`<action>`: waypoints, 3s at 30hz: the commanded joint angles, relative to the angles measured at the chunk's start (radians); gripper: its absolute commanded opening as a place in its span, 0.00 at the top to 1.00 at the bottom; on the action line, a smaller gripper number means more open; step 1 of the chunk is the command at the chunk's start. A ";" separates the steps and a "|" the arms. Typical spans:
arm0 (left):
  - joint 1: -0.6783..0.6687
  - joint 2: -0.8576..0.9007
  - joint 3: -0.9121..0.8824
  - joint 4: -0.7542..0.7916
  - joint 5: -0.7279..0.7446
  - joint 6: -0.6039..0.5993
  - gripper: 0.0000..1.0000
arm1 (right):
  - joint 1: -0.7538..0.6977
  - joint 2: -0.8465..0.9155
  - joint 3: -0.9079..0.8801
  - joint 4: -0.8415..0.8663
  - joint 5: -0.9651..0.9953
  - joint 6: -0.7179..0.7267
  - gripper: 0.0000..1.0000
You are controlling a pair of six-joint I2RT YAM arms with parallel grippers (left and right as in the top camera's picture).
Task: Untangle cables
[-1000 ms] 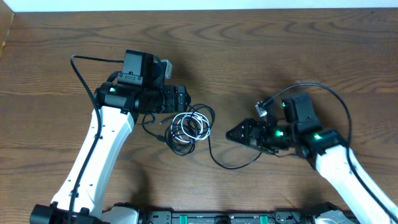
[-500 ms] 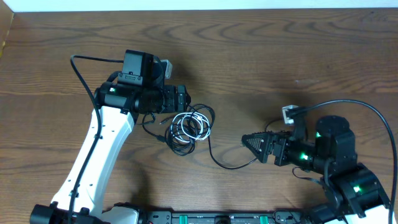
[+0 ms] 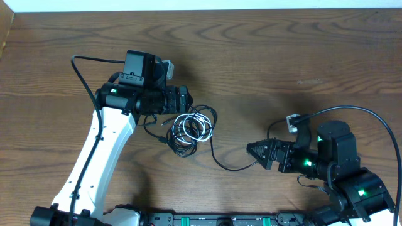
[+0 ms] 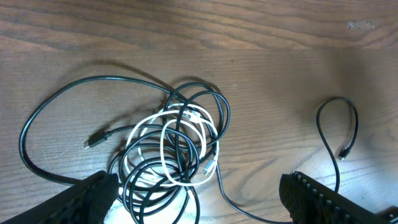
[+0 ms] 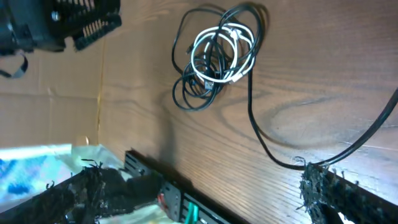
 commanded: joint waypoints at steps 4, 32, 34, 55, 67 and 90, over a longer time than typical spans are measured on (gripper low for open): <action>0.005 -0.010 0.016 -0.003 0.013 0.014 0.12 | -0.005 -0.002 0.004 0.106 0.104 0.043 0.01; 0.005 -0.010 0.016 -0.003 0.013 0.014 0.12 | -0.003 -0.002 0.003 0.175 0.154 0.059 0.01; 0.005 -0.010 0.016 -0.003 0.013 0.014 0.12 | -0.002 -0.002 0.003 0.174 0.154 0.058 0.01; 0.005 -0.010 0.016 -0.003 0.013 0.014 0.12 | -0.002 0.016 0.003 0.031 0.349 -0.113 0.01; 0.005 -0.010 0.016 -0.003 0.013 0.014 0.12 | -0.002 0.017 0.003 -0.011 0.352 -0.226 0.01; 0.005 -0.010 0.016 -0.003 0.013 0.014 0.12 | -0.002 0.018 0.003 0.051 0.241 -0.082 0.01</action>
